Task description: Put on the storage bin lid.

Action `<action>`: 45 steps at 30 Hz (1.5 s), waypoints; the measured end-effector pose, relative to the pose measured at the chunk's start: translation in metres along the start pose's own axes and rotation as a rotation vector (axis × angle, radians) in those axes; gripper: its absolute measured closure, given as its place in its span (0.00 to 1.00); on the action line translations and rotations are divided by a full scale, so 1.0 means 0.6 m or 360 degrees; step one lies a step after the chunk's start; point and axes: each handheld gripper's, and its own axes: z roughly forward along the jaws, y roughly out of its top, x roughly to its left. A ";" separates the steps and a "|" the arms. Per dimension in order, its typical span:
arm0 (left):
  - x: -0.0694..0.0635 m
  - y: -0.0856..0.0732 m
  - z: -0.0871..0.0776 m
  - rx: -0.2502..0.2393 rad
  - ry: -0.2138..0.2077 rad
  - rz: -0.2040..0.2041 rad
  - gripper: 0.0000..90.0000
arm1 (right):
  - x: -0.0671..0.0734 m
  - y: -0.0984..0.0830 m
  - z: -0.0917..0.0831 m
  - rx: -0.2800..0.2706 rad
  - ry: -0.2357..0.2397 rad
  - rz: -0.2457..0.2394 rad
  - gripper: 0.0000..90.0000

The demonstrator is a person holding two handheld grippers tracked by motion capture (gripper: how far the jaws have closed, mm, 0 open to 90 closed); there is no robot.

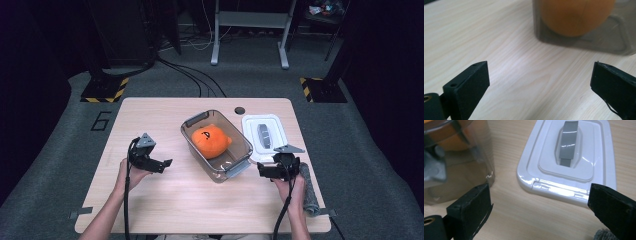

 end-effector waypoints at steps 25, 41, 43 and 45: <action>0.042 -0.084 0.063 0.0164 0.0183 -0.0173 0.00 | -0.046 0.083 0.091 0.0079 -0.0060 0.0052 0.06; 0.038 -0.091 0.063 0.0108 0.0212 -0.0181 0.00 | -0.071 0.107 0.168 0.0140 -0.0108 0.0096 0.25; 0.040 -0.090 0.063 0.0125 0.0212 -0.0157 0.00 | -0.072 0.110 0.177 0.0138 -0.0134 0.0082 0.31; 0.041 -0.088 0.065 0.0119 0.0217 -0.0159 0.00 | -0.073 0.110 0.184 0.0148 -0.0127 0.0070 0.35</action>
